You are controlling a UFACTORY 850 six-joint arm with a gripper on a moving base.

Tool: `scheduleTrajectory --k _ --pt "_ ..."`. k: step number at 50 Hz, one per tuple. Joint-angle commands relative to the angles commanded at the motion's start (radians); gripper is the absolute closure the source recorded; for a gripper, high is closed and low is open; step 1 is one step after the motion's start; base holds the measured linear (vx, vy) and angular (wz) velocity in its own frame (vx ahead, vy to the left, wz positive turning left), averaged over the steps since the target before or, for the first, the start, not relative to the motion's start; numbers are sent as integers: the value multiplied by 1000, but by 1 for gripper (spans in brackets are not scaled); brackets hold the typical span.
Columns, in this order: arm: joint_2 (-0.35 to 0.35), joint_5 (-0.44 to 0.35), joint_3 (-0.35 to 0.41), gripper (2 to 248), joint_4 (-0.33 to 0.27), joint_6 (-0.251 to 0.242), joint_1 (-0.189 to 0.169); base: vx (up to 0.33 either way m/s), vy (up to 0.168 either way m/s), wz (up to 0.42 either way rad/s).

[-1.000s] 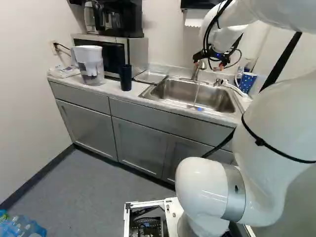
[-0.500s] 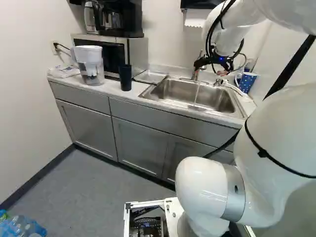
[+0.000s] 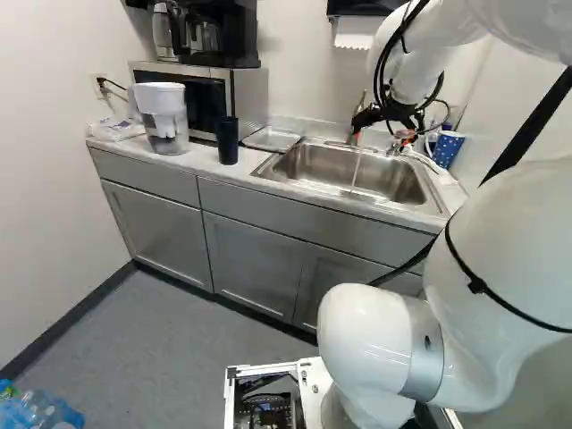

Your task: Rinse the cup and place it in the tray

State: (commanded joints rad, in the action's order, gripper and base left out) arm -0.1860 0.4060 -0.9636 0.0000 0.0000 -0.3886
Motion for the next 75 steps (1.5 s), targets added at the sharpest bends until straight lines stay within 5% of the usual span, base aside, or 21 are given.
scheduleTrajectory --k 25,75 --pt "-22 -18 20 3 0 0 35 0 0 0" --pt "-45 -235 39 3 0 0 210 0 0 0"
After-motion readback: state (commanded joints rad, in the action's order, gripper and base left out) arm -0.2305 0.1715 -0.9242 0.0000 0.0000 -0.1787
